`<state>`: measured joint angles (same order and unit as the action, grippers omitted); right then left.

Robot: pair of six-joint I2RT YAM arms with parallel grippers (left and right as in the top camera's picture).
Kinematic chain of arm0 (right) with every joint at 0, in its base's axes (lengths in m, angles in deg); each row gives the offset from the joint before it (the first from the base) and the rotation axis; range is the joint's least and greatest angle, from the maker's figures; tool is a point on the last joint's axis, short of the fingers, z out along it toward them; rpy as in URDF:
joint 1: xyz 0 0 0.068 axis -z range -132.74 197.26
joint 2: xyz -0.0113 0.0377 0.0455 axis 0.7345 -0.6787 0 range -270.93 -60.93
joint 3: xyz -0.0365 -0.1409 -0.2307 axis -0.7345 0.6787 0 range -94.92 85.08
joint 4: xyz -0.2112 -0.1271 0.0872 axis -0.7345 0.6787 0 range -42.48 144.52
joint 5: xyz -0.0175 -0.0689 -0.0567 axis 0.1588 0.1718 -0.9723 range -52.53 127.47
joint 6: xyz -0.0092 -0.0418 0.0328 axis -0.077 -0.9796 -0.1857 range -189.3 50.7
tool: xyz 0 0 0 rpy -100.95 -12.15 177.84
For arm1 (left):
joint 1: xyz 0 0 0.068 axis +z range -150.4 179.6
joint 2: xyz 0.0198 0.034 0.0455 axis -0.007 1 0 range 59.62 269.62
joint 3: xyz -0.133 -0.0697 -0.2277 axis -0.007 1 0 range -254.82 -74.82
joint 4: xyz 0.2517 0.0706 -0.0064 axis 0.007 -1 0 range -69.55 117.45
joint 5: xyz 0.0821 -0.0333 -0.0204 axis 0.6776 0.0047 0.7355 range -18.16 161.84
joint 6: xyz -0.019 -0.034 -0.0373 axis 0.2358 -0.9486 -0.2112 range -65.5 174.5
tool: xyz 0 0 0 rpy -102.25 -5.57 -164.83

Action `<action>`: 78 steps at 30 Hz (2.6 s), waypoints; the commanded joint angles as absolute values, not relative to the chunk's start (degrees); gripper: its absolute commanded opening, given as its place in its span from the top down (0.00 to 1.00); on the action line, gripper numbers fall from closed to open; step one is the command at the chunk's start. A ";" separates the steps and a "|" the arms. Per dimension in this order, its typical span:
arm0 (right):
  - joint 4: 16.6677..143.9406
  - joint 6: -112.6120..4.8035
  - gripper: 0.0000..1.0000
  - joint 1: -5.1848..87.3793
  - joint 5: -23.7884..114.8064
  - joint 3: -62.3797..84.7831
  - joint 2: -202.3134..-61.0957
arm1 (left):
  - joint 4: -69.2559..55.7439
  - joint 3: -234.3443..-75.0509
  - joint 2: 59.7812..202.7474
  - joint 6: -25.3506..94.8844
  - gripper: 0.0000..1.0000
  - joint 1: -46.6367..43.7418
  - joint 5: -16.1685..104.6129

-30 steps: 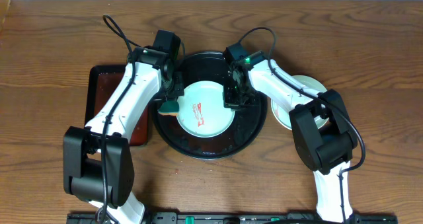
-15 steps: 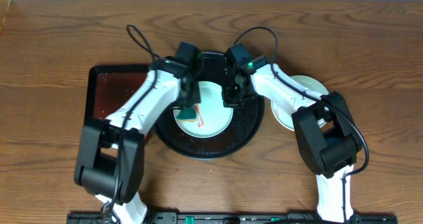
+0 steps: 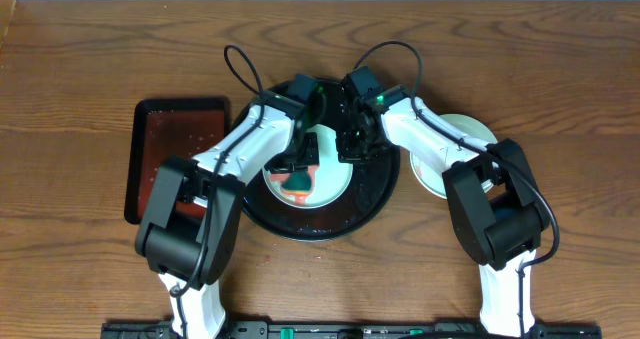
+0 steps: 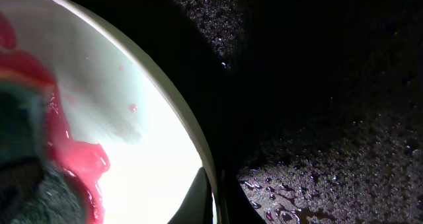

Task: Clean dirty plates on tray and stack at the side
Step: 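Scrub the second light blue plate with the sponge while right holds the rim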

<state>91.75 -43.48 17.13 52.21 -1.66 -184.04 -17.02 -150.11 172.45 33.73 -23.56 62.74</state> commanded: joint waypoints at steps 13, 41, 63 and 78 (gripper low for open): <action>90.43 -43.68 0.99 16.41 48.41 1.64 -188.39 | -5.83 -148.62 177.15 35.87 0.93 -22.66 59.57; 90.11 -43.65 0.99 16.41 48.23 1.90 -188.46 | -18.26 -148.64 177.15 54.38 0.93 -22.33 36.90; 90.11 -43.65 0.99 16.41 48.23 1.99 -188.46 | -3.60 -149.10 177.11 36.13 0.92 -22.27 79.30; 89.50 -43.61 0.99 16.41 48.25 2.36 -188.46 | -16.43 -150.46 176.69 23.74 0.92 -22.27 96.94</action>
